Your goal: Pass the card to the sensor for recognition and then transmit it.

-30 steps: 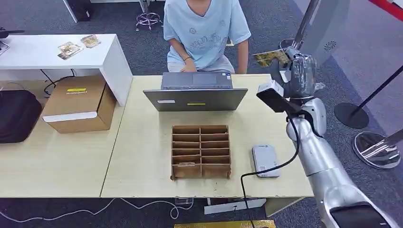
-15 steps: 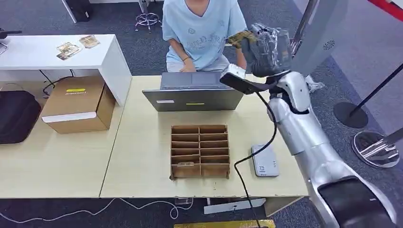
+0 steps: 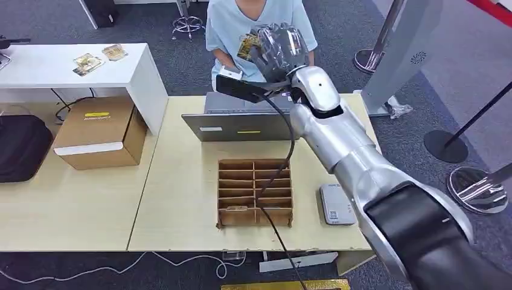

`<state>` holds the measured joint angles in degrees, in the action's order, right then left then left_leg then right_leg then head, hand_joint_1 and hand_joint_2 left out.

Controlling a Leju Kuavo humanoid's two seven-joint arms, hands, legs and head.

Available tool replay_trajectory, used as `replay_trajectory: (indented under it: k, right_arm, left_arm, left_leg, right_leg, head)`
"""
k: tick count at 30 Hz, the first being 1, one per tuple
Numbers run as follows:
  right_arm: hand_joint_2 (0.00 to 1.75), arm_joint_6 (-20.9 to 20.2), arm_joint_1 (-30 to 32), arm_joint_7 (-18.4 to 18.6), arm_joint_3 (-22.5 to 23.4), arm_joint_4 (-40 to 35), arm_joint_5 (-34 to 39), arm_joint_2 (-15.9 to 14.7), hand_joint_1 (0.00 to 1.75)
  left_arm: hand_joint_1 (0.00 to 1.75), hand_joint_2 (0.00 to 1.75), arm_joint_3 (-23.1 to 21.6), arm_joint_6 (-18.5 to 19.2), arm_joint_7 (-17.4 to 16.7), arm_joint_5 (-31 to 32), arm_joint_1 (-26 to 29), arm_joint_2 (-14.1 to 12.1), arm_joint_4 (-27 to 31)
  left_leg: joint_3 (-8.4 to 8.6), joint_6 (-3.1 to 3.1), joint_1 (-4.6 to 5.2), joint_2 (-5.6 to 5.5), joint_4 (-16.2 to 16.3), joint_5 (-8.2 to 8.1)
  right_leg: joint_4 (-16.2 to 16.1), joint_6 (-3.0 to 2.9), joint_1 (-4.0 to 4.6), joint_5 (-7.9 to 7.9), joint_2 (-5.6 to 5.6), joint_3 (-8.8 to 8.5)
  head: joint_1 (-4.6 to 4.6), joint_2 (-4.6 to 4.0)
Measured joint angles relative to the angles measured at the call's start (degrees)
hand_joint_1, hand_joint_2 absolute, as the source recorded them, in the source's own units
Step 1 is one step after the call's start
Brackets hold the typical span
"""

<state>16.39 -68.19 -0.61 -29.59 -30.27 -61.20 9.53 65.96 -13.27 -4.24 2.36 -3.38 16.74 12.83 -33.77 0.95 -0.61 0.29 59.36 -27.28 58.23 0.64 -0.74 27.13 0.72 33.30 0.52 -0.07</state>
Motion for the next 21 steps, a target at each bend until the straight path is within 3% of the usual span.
replay_trajectory:
  k: [4,9,21]
  right_arm:
    - [1.75,-3.58,-1.62,4.54,-0.39,3.34,-1.59,1.16,1.75]
    - [1.75,-4.92,-2.58,7.26,-0.81,6.12,-2.56,1.57,1.75]
    - [1.75,-5.55,-3.15,8.22,-0.83,9.05,-2.51,0.96,1.75]
  left_arm:
    - [0.00,0.00,0.00,-0.79,-0.13,-0.66,-0.06,0.15,0.00]
    - [0.00,0.00,0.00,-0.13,-0.37,-1.33,-0.07,0.33,0.00]
    - [0.00,0.00,0.00,1.77,-0.63,-2.16,-0.13,-0.17,0.00]
  left_leg:
    - [0.00,0.00,0.00,-0.01,0.01,0.00]
    - [0.02,0.00,0.00,0.00,0.01,0.00]
    - [0.02,0.00,0.00,0.01,0.01,0.00]
  right_leg:
    - [-0.01,-0.01,0.00,-0.01,0.01,0.00]
    - [-0.01,-0.02,0.01,-0.02,0.01,0.01]
    - [-0.01,-0.02,0.01,-0.02,-0.02,0.03]
  head:
    - [0.02,0.00]
    - [0.00,0.00]
    - [0.00,0.00]
